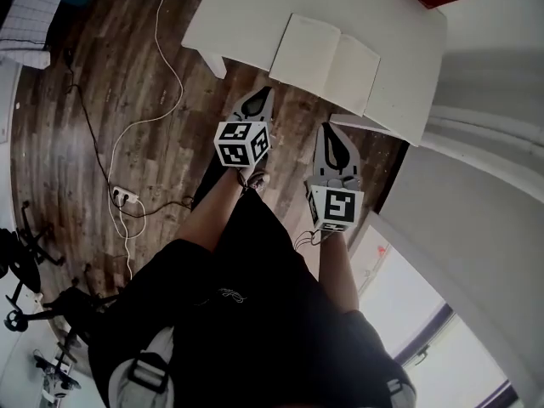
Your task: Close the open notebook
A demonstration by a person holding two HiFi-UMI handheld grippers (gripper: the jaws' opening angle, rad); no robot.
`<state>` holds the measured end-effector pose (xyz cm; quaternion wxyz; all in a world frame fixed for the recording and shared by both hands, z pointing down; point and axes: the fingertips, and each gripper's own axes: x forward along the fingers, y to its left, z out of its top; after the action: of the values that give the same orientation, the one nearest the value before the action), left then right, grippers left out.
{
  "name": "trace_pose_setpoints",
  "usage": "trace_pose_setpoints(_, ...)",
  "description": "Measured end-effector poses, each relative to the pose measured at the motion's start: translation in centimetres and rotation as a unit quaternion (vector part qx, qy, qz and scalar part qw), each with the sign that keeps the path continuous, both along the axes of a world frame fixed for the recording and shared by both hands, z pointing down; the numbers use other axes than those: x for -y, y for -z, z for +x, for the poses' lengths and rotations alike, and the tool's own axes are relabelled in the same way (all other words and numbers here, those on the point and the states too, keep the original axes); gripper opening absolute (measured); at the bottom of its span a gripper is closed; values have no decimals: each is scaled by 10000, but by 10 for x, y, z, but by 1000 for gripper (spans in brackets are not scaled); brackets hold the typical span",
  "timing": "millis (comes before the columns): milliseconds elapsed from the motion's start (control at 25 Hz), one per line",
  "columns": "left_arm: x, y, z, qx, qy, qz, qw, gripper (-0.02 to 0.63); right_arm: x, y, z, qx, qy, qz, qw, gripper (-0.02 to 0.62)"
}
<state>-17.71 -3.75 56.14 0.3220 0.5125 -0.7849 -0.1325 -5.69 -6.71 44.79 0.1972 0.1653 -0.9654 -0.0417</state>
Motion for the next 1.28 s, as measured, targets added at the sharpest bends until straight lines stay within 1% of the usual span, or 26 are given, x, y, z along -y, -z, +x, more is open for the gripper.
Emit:
trace_pose_setpoints(80,3,-10,-4,-320,106,255,9991,19,0,-5,-4,-141,-1,-130,9998,23)
trace_pose_setpoints(160,6,-20,-9,-695,237,533,9959,96,0,-12,-8,-280,35,-272,9992,23)
trace_pose_setpoints(200,7,-26,-10,-874,311,637,9936,112,0,-16,-8,-346,65,-316,9989,23)
trace_pose_setpoints(280,8,-37,-14,-1108,389,740,9903,118,-1,-22,-10,-462,104,-344,9983,23)
trace_pose_setpoints(400,10,-49,-22,-1339,440,844,9864,123,-3,-27,-16,-602,127,-360,9975,23)
trace_pose_setpoints(520,12,-55,-29,-1656,620,1096,9781,123,-2,-25,-22,-529,149,-382,9978,23)
trace_pose_setpoints(600,12,-58,-34,-1749,710,1217,9745,123,0,-21,-25,-415,149,-382,9983,23)
trace_pose_setpoints(760,17,-60,-40,-1990,748,1509,9654,123,11,-28,-15,-702,-9,-389,9968,23)
trace_pose_setpoints(880,22,-60,-42,-2234,730,1746,9562,123,16,-30,-12,-720,-126,-437,9964,23)
trace_pose_setpoints(960,24,-63,-42,-2382,693,1809,9517,123,17,-30,-12,-717,-161,-446,9963,23)
trace_pose_setpoints(1080,27,-68,-40,-2498,572,1770,9503,119,18,-24,-18,-500,-184,-466,9975,23)
trace_pose_setpoints(1160,28,-66,-39,-2474,495,1752,9517,79,19,-20,-20,-361,-223,-487,9979,23)
trace_pose_setpoints(1200,28,-65,-39,-2434,468,1738,9531,53,21,-20,-20,-350,-251,-494,9979,23)
trace_pose_setpoints(1280,29,-61,-40,-2343,431,1690,9564,34,24,-21,-15,-438,-300,-481,9974,23)
